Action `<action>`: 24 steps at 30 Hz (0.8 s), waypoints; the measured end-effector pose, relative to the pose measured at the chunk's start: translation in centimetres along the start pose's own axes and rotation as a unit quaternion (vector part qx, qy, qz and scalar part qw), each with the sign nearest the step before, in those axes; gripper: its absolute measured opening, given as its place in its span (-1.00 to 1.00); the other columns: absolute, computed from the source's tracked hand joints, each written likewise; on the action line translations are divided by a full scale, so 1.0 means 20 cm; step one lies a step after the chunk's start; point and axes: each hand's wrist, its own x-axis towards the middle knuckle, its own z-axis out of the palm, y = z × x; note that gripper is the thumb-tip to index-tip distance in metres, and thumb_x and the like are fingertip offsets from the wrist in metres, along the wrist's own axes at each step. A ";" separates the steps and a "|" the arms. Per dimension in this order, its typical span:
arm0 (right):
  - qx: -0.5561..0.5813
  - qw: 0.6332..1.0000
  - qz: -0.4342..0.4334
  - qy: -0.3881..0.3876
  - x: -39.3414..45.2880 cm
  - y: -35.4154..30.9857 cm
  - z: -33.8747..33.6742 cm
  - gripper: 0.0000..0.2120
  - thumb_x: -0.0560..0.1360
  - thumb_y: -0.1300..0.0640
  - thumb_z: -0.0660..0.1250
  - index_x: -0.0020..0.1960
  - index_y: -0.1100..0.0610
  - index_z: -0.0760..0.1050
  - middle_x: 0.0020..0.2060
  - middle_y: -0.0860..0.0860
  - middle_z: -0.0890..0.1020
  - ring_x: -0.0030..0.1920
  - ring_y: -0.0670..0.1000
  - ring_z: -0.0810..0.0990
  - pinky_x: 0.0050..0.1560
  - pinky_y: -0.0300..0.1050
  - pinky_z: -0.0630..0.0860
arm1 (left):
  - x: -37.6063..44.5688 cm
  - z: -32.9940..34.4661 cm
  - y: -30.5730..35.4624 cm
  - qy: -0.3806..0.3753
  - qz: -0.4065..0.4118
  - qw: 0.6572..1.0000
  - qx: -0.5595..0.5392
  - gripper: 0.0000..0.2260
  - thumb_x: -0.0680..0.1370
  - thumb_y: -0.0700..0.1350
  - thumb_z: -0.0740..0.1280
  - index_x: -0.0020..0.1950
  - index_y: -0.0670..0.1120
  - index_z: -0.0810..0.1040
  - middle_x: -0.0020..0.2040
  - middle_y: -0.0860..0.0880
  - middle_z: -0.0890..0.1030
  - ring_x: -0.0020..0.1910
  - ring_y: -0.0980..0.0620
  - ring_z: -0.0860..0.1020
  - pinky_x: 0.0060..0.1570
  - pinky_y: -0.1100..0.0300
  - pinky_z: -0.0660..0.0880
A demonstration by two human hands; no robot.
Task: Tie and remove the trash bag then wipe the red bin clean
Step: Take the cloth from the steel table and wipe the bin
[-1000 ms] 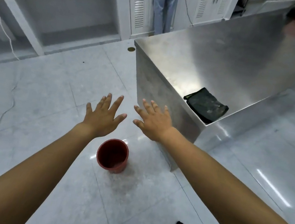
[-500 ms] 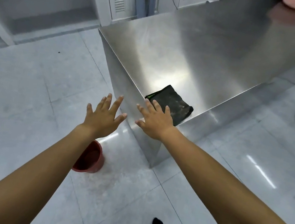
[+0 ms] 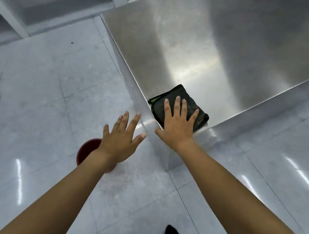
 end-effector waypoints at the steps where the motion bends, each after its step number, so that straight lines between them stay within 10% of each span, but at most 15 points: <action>1: 0.009 1.000 0.010 0.007 0.01 -0.01 0.01 -0.12 0.50 -0.27 0.20 0.59 0.07 -0.19 0.57 0.22 -0.15 0.56 0.24 -0.18 0.38 0.49 -0.18 | 0.01 0.01 0.00 -0.002 -0.001 1.000 -0.002 -0.42 0.61 0.28 -0.09 0.58 0.18 -0.21 0.61 -0.05 -0.18 0.58 -0.06 -0.16 0.44 -0.26 -0.14; 9: 0.096 0.987 -0.040 0.122 -0.08 -0.09 0.11 -0.48 0.62 0.16 0.10 0.56 0.05 0.14 0.56 0.12 0.16 0.57 0.12 0.05 0.52 0.23 -0.12 | 0.10 0.08 0.07 -0.017 -0.051 0.976 -0.209 -0.44 0.63 0.25 -0.03 0.59 0.13 -0.02 0.61 0.00 -0.02 0.58 -0.01 -0.04 0.49 -0.12 -0.06; 12: 0.224 0.965 -0.007 0.138 -0.09 -0.13 0.08 -0.53 0.62 0.20 0.12 0.52 0.10 0.24 0.51 0.05 0.30 0.55 0.02 0.12 0.54 0.07 -0.16 | 0.09 0.13 0.10 -0.045 -0.103 0.880 -0.462 -0.41 0.61 0.30 -0.07 0.59 0.08 0.02 0.60 0.05 0.06 0.56 0.06 0.06 0.44 0.12 0.02; 18: 0.484 0.863 0.030 0.143 -0.21 -0.36 0.09 -0.64 0.63 0.20 0.15 0.41 0.13 0.41 0.37 0.08 0.50 0.26 -0.60 -0.03 0.51 0.00 0.01 | 0.09 0.20 0.03 -0.137 -0.161 0.672 -0.709 -0.43 0.60 0.32 -0.09 0.53 0.11 0.26 0.46 -0.06 0.41 0.38 -0.16 0.44 0.33 -0.20 0.37; 21: 0.583 0.803 0.068 0.104 -0.21 -0.59 0.19 -0.68 0.64 0.17 0.14 0.36 0.08 0.47 0.21 0.00 0.61 0.30 -0.20 0.46 0.43 0.00 0.34 | 0.07 0.23 -0.05 -0.071 -0.125 0.674 -0.725 -0.50 0.68 0.15 -0.09 0.54 -0.05 0.23 0.52 -0.13 0.31 0.46 -0.16 0.32 0.31 0.02 0.35; 24: 0.628 0.771 0.091 0.054 -0.20 -0.82 0.32 -0.66 0.65 0.15 0.14 0.40 0.05 0.44 0.19 -0.02 0.61 0.26 -0.07 0.52 0.41 -0.06 0.35 | 0.06 0.30 -0.20 -0.024 -0.145 0.666 -0.732 -0.52 0.69 0.05 -0.13 0.57 -0.09 0.17 0.56 -0.13 0.20 0.50 -0.11 0.20 0.34 0.06 0.28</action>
